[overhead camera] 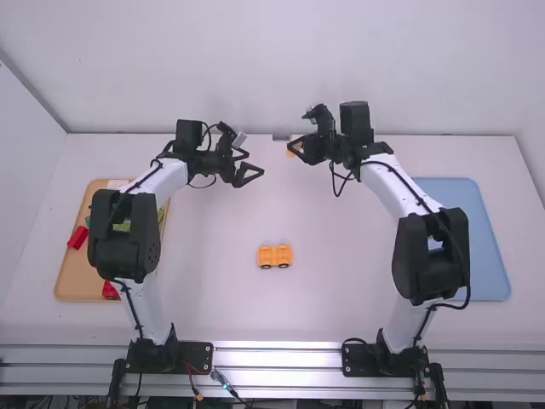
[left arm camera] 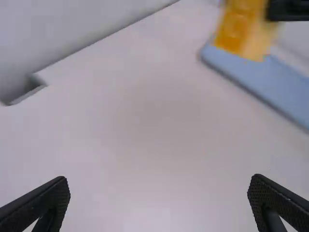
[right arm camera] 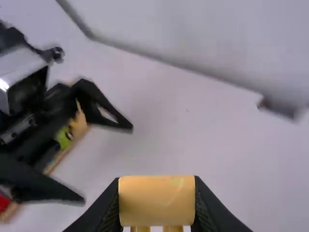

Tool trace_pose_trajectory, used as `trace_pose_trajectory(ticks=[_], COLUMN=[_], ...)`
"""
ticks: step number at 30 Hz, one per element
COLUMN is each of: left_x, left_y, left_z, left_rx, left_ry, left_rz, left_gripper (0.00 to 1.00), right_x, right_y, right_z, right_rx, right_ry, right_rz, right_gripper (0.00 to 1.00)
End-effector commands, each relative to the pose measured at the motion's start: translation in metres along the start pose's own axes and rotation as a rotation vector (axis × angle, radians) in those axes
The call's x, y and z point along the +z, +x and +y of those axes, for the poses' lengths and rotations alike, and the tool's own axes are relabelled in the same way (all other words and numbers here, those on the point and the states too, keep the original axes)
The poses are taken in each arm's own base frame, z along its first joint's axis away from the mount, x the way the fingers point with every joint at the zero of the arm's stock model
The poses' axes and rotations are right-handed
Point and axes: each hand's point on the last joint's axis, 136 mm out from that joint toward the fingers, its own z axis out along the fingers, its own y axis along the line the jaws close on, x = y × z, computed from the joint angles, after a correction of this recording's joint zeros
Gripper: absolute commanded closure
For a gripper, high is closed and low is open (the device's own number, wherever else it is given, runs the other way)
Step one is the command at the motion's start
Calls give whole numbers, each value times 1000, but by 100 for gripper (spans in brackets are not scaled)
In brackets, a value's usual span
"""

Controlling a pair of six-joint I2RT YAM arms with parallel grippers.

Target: Assemble lego blocks to make yellow taxi

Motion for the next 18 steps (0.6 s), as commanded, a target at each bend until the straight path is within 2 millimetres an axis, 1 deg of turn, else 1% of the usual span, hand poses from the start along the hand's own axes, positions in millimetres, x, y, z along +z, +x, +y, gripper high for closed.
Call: trace_pose_trajectory(ticks=[1,2,4,7,9,10,11,14,16,18], left_x=[-1,-2,-6,-7,-6,-7,-8,-6,-7,-8], left_y=[16,15,12,7,2,0,0,-3,-2,-2], left_z=[30,31,37,40,41,42,43,42,43,44], left_rx=[60,60,73,92,112,116,116,129,128,124], left_ry=[-159,-162,-179,-189,-193,-197,-198,-198,-200,-204], left_rz=[77,75,57,40,25,20,19,12,12,11], left_gripper=[1,1,1,1,1,1,1,1,1,1], right_x=[-4,-5,-18,-27,-32,-33,-33,-33,-33,-33], right_y=[-1,3,40,71,107,120,125,167,179,196], right_z=[-16,-17,-22,-21,-15,-14,-13,-10,-10,-9], right_rx=[-134,-127,-51,56,165,205,218,339,397,499], right_ry=[212,231,363,431,466,481,486,514,530,555], right_rz=[96,120,299,413,521,554,565,645,658,668], right_gripper=[100,100,100,100,100,100,100,100,100,100])
